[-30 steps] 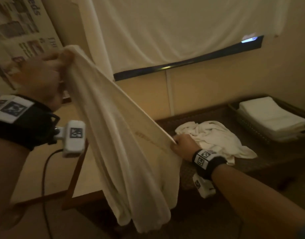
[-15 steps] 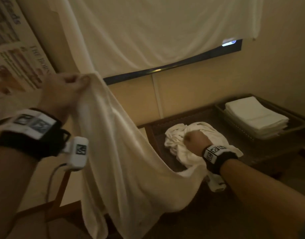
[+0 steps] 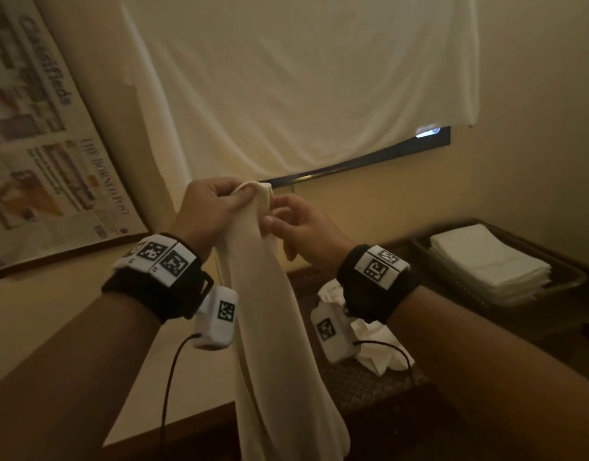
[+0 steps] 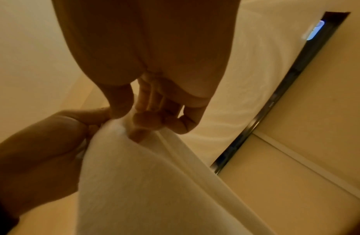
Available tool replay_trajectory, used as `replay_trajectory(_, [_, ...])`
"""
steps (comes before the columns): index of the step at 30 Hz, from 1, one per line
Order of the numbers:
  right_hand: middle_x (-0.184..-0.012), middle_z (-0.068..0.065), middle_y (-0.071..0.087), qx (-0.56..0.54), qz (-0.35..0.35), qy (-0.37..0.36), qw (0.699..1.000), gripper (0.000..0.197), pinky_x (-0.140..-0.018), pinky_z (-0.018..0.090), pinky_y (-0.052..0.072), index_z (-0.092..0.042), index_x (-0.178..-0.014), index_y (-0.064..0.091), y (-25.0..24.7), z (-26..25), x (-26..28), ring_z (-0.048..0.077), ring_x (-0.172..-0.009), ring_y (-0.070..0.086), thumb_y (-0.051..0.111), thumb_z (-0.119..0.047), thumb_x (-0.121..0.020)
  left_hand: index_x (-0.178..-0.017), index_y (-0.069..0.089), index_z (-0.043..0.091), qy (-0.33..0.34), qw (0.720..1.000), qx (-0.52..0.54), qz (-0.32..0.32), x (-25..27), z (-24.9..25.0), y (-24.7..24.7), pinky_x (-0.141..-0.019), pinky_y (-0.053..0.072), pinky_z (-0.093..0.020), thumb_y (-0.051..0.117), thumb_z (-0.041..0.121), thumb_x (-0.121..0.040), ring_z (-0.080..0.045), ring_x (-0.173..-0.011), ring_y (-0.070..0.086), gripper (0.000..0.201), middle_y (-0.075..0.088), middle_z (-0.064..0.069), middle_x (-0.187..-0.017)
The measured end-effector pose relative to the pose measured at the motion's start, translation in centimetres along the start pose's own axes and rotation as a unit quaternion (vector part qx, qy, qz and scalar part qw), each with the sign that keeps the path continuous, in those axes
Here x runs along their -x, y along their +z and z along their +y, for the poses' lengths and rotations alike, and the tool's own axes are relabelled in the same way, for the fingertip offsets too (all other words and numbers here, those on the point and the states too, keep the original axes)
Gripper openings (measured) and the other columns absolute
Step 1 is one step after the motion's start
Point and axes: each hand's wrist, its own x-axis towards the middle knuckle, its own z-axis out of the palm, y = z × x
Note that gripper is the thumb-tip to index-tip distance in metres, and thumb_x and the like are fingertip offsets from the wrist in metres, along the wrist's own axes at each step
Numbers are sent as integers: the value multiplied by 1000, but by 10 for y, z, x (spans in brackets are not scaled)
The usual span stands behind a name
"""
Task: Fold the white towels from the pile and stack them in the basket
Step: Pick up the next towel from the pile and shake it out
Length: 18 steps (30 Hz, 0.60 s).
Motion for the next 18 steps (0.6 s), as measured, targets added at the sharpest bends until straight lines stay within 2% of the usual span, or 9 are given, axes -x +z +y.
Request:
replay_trajectory(3, [-95,7,63,65,-10,-1,998,21,-63,15,45,-12,-112,67,-5,10,5,-3,-66,53,62,-23,-95,-82,78,26,-3,1000,10,-9,3,1,4,-81,56,-43,68,23,-90,-22,-86,68,12,75,-4,-87])
replay_trajectory(6, [-88,-1,61,28,15,-11,999,21,-59,10,42,-4,-111,67,-6,13,7,-9,-60,51,57,-16,-97,-91,78,18,-12,999,20,-34,7,-2,9,-84,56,-44,68,23,-90,-25,-89,69,11,75,-10,-93])
replay_trajectory(8, [-85,-3,63,-19,-6,7,1000,23,-54,13,44,0,-115,63,-7,11,7,-6,-56,55,55,-14,-98,-95,77,14,-20,999,20,-40,9,-4,11,-83,57,-42,67,24,-91,-25,-92,69,14,74,-11,-96])
replay_trajectory(11, [-86,1,68,22,-42,43,998,22,-57,26,53,-10,-113,65,-10,14,10,7,-61,63,59,-23,-96,-97,75,15,-35,998,28,-35,10,-8,13,-82,56,-42,67,27,-91,-26,-95,68,16,73,-9,-99])
replay_trajectory(14, [-85,10,58,-31,-16,82,996,23,-52,26,43,0,-109,62,-16,24,14,16,-62,53,54,-19,-99,-95,76,19,-50,998,42,-26,10,-15,13,-85,56,-44,69,29,-89,-27,-99,67,14,73,-7,-101])
replay_trajectory(16, [-91,16,54,-90,-10,103,991,19,-57,27,48,0,-108,57,-23,31,18,23,-73,52,51,-15,-99,-92,77,22,-62,997,47,-22,8,-23,9,-86,54,-45,70,32,-88,-28,-100,66,14,73,-6,-102])
replay_trajectory(18, [-94,15,58,-91,-49,119,987,16,-64,29,52,-3,-106,57,-32,40,23,27,-79,55,56,-16,-97,-90,78,24,-69,996,46,-19,8,-27,3,-84,53,-45,74,42,-82,-27,-98,65,19,73,-4,-99])
